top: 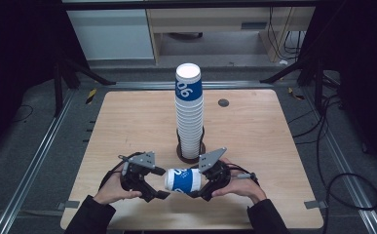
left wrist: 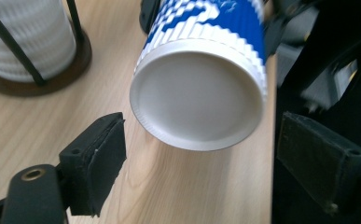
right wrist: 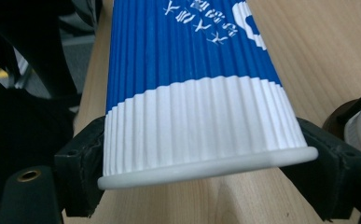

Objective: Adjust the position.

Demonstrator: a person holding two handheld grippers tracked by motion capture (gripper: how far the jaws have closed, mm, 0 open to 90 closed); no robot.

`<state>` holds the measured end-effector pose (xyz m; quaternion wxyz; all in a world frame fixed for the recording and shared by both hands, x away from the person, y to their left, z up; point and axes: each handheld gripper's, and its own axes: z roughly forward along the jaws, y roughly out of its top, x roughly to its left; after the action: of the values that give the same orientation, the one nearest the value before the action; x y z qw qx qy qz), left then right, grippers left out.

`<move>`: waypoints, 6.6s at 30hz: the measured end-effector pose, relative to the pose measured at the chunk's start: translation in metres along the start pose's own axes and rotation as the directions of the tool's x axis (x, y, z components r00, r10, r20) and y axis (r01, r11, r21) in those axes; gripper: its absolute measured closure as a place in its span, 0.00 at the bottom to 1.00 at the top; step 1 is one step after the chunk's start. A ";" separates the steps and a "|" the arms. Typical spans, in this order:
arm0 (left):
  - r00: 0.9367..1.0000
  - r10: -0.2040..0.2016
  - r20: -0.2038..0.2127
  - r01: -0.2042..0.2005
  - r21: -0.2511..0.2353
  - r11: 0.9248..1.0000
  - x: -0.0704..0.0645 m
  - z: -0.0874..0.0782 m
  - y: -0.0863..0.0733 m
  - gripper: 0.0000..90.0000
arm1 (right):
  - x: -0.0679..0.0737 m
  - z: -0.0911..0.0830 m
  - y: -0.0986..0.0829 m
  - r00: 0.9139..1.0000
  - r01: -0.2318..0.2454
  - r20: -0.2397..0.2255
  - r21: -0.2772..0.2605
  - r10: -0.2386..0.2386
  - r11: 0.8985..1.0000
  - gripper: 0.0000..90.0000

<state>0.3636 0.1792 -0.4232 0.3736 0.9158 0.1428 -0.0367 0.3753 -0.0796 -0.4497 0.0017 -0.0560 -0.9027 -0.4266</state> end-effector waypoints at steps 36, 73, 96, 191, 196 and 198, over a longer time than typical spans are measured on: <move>0.996 0.082 -0.034 -0.077 0.113 0.991 -0.009 0.019 0.002 0.29 | 0.011 0.017 0.010 0.997 0.076 0.026 0.072 -0.078 0.995 0.07; 0.994 0.091 0.065 -0.075 -0.215 0.974 -0.009 -0.003 0.004 0.29 | 0.003 -0.012 0.011 0.988 -0.086 -0.145 -0.263 0.048 0.961 0.12; 0.997 0.074 0.020 -0.074 -0.029 0.997 -0.005 0.008 0.002 0.18 | 0.001 -0.020 0.009 0.996 -0.057 -0.075 -0.164 0.046 0.985 0.19; 0.967 -0.140 -0.214 0.087 -0.237 0.968 0.017 -0.007 -0.012 0.22 | -0.012 -0.060 0.001 0.967 -0.136 0.146 -0.397 0.208 0.908 0.23; 0.954 -0.176 -0.243 0.113 -0.253 0.961 0.024 -0.011 -0.017 0.21 | -0.015 -0.066 -0.003 0.956 -0.144 0.179 -0.398 0.231 0.906 0.23; 0.952 -0.182 -0.248 0.117 -0.257 0.959 0.025 -0.012 -0.018 0.22 | -0.016 -0.070 -0.005 0.949 -0.143 0.206 -0.394 0.239 0.908 0.23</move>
<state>0.3819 0.2052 -0.4309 0.4543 0.8471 0.2648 0.0771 0.3878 -0.1379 -0.4097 -0.0803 -0.1973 -0.7878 -0.5780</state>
